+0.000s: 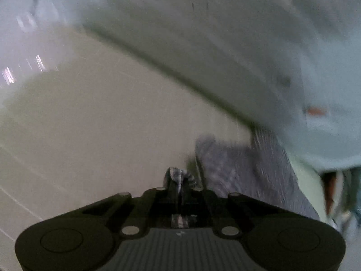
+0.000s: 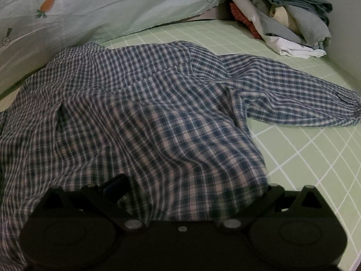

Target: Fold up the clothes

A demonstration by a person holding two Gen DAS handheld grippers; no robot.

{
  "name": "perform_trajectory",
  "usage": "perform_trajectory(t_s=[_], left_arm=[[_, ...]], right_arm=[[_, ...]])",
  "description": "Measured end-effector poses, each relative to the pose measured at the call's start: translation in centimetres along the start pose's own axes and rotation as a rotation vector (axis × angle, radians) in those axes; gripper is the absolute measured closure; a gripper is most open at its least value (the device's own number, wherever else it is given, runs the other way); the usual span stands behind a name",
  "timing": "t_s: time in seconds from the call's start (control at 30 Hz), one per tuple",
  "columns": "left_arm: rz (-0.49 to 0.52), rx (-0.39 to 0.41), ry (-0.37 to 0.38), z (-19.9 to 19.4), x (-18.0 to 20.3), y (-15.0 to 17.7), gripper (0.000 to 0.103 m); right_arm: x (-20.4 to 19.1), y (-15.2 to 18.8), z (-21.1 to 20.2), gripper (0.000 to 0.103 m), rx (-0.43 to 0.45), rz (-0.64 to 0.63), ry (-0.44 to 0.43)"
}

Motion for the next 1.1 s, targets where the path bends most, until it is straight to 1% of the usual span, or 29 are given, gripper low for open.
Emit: perform_trajectory(t_s=[0.07,0.13,0.17,0.27,0.3,0.33,0.37,0.43,0.5,0.57,0.7,0.73,0.77,0.9,1.1], left_arm=[[0.017,0.135,-0.043,-3.1,-0.9,-1.7,0.102],[0.009,0.281,-0.097,-6.6,-2.3,-3.1,0.102],[-0.003,0.337,-0.131,-7.9,-3.1,-3.5,0.101],[-0.048,0.457,-0.280,-10.9,-6.3,-3.4,0.101],[-0.065,0.457,-0.335,-11.1,-7.6,-3.0,0.099],[-0.085,0.448,-0.389,-11.1,-9.0,-2.6,0.095],[-0.118,0.413,-0.438,-10.7,-10.6,-2.0,0.094],[-0.207,0.340,-0.496,-10.3,-13.6,-0.7,0.083],[-0.305,0.292,-0.508,-10.5,-16.2,0.8,0.082],[-0.377,0.272,-0.502,-10.9,-18.0,2.2,0.079],[-0.443,0.242,-0.480,-10.5,-19.4,3.0,0.061],[-0.453,0.231,-0.469,-10.2,-19.7,3.2,0.058],[-0.460,0.219,-0.464,-9.6,-19.8,3.3,0.057],[-0.482,0.172,-0.480,-7.0,-19.7,3.1,0.057],[-0.430,0.177,-0.510,-5.6,-19.7,2.0,0.057]], right_arm=[[-0.1,0.1,0.0,0.000,0.005,0.004,0.004],[-0.2,0.1,0.0,0.000,0.010,0.008,0.009],[-0.2,0.1,0.0,0.000,0.013,0.010,0.010],[-0.2,0.1,0.1,0.000,0.018,0.012,0.012],[-0.2,0.1,0.1,0.000,0.019,0.012,0.012],[-0.2,0.1,0.1,0.000,0.019,0.012,0.012],[-0.2,0.1,0.1,0.000,0.019,0.012,0.012],[-0.2,0.0,0.2,0.000,0.018,0.013,0.013],[-0.1,0.0,0.2,0.000,0.017,0.013,0.012],[-0.1,0.0,0.2,0.000,0.015,0.016,0.014],[-0.2,0.0,0.2,0.000,0.012,0.024,0.020],[-0.2,-0.1,0.2,0.000,0.012,0.027,0.022],[-0.2,-0.1,0.3,0.000,0.011,0.030,0.025],[-0.3,-0.1,0.3,0.000,0.019,0.032,0.028],[-0.2,0.0,0.3,0.000,0.023,0.030,0.027]])
Point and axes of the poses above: each gripper's, at about its wrist camera, not at the fingertips, and z roughly the way its jaws point, x to its right, y to its underside, the point moved 1 cm from there along z, roughly the way its jaws point, and after that the axes turned 6 degrees about -z, right-handed, at the moved point
